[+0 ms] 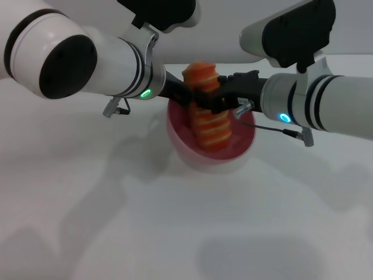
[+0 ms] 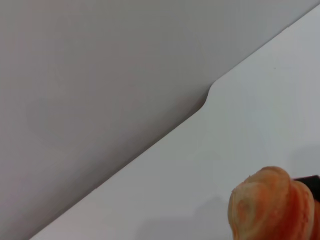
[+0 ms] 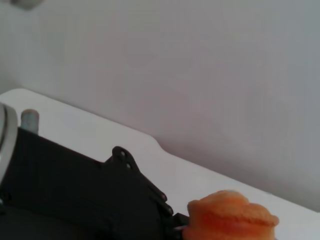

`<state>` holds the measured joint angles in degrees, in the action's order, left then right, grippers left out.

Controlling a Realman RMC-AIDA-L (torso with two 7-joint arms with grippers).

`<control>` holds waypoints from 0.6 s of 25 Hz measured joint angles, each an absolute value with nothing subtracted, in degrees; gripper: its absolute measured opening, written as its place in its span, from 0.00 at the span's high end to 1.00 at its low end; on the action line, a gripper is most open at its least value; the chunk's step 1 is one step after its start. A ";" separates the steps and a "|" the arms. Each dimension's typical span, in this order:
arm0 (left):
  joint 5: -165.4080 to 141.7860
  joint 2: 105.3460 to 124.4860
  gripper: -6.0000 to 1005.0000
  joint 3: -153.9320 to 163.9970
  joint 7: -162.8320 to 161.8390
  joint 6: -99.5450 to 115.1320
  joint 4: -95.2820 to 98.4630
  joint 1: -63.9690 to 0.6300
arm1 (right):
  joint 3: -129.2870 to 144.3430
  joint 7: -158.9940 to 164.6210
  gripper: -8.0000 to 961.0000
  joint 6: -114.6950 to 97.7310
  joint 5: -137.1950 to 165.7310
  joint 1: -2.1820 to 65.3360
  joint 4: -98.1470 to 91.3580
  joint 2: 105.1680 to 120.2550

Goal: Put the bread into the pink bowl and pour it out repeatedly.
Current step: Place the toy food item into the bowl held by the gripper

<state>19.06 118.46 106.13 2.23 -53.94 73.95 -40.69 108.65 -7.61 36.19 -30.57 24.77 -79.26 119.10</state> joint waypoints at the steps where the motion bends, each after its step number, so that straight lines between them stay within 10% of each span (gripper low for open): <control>1: 19.06 118.46 0.85 106.09 2.24 -53.89 73.88 -40.69 | 108.65 -7.61 0.42 35.96 -30.51 24.46 -79.58 119.10; 15: 21.78 118.50 0.85 106.28 1.78 -53.56 72.51 -39.87 | 108.25 -7.54 0.38 34.46 -24.71 17.30 -92.71 119.12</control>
